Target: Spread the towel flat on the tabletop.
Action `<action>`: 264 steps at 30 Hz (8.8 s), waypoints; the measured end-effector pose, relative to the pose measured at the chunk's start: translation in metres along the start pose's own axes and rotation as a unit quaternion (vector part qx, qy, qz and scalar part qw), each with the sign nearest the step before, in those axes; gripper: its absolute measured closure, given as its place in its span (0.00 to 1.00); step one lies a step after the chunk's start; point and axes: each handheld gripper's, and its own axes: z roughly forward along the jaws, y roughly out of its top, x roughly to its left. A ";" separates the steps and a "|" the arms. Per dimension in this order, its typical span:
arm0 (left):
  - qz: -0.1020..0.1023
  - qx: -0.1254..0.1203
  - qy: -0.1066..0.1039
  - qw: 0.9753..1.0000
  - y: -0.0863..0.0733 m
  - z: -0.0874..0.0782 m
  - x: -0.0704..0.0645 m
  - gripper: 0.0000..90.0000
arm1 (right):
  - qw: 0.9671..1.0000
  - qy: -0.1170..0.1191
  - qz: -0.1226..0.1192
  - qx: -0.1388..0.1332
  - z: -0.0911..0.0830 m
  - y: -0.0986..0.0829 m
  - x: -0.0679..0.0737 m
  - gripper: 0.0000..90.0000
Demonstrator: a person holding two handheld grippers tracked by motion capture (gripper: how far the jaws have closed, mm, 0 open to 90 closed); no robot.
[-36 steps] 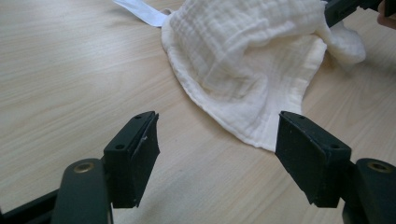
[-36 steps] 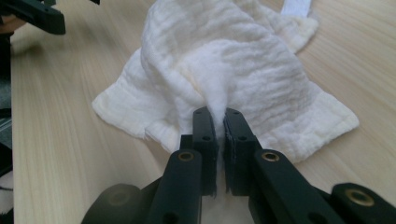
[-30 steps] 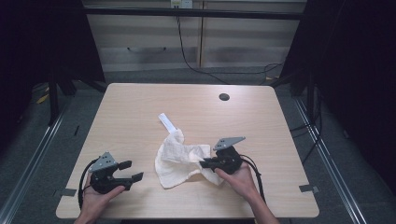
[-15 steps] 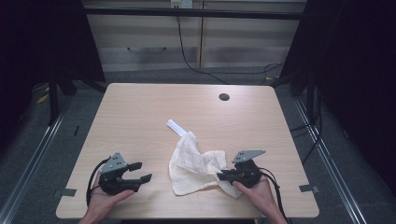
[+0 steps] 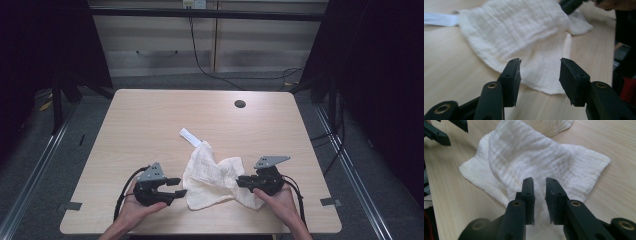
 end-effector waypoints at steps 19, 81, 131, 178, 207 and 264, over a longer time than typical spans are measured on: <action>0.046 0.062 -0.040 0.996 -0.010 0.034 -0.018 0.67 | 1.000 -0.009 0.005 0.011 0.002 -0.015 -0.002 0.71; -0.032 -0.087 -0.005 0.996 0.004 -0.032 0.027 0.96 | 0.999 0.013 -0.021 0.024 -0.032 -0.049 0.016 0.86; -0.033 -0.156 0.038 0.986 0.045 -0.069 0.043 0.96 | 0.992 -0.032 -0.056 -0.113 -0.079 0.040 0.001 1.00; 0.041 -0.175 0.091 0.979 0.131 -0.139 0.011 0.96 | 0.975 -0.079 -0.100 -0.182 -0.162 0.124 0.021 1.00; -0.157 -0.078 0.155 0.972 0.099 -0.023 0.170 0.67 | 0.989 -0.094 0.045 -0.109 0.005 0.124 -0.124 0.80; -0.050 0.051 0.075 0.995 0.000 0.019 0.091 0.61 | 0.998 -0.051 0.015 0.034 0.028 0.010 -0.056 0.75</action>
